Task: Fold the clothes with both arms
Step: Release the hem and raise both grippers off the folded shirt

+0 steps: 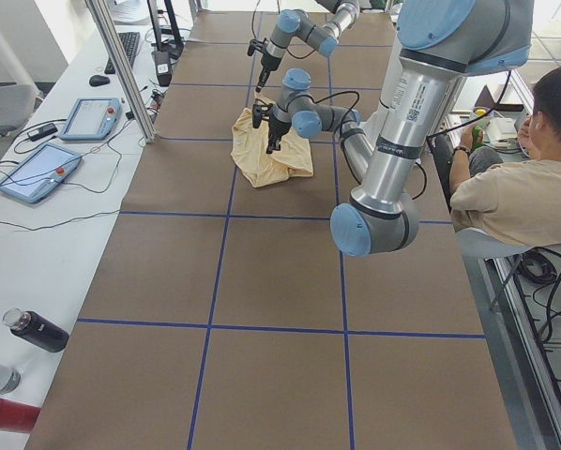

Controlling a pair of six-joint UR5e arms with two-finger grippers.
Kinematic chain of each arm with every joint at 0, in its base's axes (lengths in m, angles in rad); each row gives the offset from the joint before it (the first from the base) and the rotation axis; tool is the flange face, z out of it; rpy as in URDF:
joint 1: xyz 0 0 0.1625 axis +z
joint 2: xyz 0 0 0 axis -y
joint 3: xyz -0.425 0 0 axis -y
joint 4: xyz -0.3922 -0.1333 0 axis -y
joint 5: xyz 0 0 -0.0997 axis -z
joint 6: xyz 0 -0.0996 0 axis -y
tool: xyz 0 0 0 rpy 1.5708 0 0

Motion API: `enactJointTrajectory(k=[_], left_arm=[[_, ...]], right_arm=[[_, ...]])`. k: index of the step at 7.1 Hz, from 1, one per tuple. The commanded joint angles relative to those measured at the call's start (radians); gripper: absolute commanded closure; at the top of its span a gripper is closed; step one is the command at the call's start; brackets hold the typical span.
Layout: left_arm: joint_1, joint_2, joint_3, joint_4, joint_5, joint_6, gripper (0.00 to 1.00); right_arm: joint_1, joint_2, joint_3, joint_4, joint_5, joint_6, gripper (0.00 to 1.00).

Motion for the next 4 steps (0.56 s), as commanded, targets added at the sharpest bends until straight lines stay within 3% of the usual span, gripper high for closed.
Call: enactJointTrajectory(k=[1,3,4], left_arm=[[-0.013,-0.032,0.193,-0.149,0.022,0.002,1.0],[-0.016,-0.046,0.245,-0.174,0.024,0.012,1.0],[-0.022,-0.046,0.243,-0.174,0.024,0.06,1.0]], right_arm=[[0.005,0.058,-0.139,0.052,-0.005,0.0,1.0],[0.005,0.058,-0.204,0.121,-0.005,0.0,1.0],[0.005,0.058,-0.21,0.122,-0.005,0.001,0.67]])
